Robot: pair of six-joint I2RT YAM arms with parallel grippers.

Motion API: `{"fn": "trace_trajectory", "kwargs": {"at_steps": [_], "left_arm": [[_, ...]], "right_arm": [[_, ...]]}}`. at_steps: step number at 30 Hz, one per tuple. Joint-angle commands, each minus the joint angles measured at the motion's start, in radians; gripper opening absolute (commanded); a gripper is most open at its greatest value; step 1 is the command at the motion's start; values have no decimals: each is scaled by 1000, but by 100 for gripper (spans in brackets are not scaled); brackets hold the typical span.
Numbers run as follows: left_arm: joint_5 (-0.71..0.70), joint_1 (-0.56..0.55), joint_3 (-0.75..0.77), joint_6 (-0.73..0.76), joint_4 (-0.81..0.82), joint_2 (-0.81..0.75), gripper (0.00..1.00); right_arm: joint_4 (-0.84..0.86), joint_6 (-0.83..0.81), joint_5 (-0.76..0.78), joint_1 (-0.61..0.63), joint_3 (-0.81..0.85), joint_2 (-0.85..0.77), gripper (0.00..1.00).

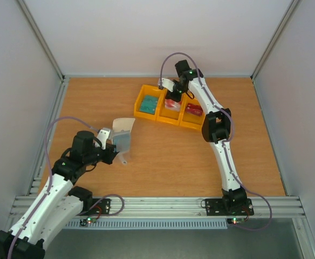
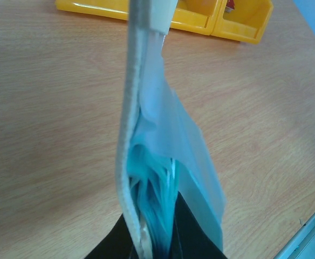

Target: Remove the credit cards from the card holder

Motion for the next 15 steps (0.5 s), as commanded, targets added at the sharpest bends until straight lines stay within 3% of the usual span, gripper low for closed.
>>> {"fn": "trace_trajectory", "kwargs": {"at_steps": [1,8,15], "left_arm": [[5,6,-9,7,47,-3,0],[5,6,-9,6,47,-5,0],[13,7,-12,4,53,-6,0]], "right_arm": [[52,-17,50,-2,16,37,8],[161,-15,125,1,-4,28,30],[230,17,184,32,-11,-37,43]]}}
